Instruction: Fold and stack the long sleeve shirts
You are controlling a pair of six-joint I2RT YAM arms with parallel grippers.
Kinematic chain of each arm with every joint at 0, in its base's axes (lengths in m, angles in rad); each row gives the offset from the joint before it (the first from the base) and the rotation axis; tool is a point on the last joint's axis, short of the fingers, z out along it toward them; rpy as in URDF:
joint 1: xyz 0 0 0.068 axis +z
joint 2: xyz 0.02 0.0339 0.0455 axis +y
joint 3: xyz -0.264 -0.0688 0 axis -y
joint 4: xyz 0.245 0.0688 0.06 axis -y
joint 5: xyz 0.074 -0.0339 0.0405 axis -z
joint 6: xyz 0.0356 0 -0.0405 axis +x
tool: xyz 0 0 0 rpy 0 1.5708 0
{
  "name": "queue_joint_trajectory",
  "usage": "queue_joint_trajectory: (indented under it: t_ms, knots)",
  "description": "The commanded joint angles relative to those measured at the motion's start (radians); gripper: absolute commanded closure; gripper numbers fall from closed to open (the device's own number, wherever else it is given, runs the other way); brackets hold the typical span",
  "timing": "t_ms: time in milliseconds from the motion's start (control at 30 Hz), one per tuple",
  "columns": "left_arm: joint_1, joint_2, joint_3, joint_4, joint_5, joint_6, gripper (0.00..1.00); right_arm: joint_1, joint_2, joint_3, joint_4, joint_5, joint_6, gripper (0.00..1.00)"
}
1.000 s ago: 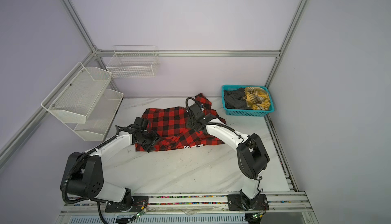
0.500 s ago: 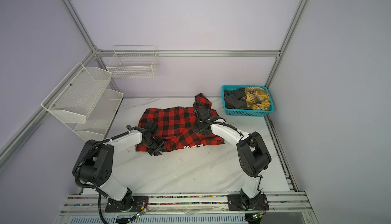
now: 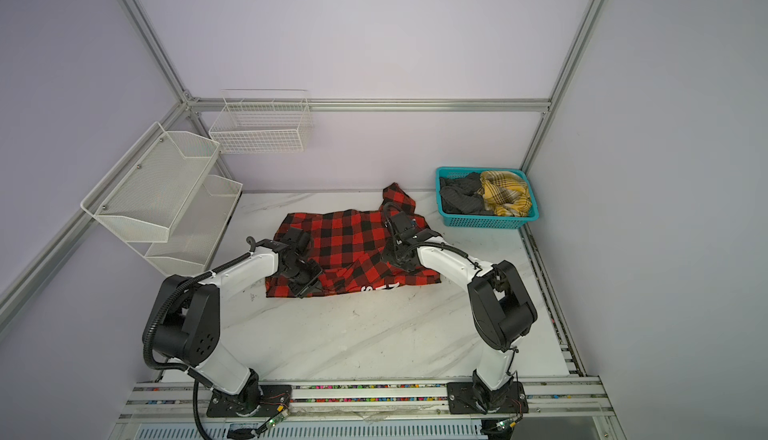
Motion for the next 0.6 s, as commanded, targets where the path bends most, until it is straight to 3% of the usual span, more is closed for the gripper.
queue_joint_trajectory:
  t_ms: [0, 167, 333, 567]
  knots:
    - [0.02, -0.065, 0.212, -0.1, -0.091, 0.13, 1.0, -0.058, -0.059, -0.031, 0.043, -0.088, -0.002, 0.32]
    - [0.07, -0.139, 0.307, -0.177, -0.2, 0.224, 1.0, -0.11, -0.073, -0.118, 0.174, -0.243, 0.085, 0.22]
    - [0.165, -0.207, 0.247, -0.128, -0.119, 0.229, 1.0, -0.151, -0.085, -0.203, 0.312, -0.337, 0.204, 0.21]
    - [0.217, -0.247, 0.229, -0.07, -0.067, 0.229, 1.0, -0.153, -0.115, -0.241, 0.299, -0.359, 0.218, 0.18]
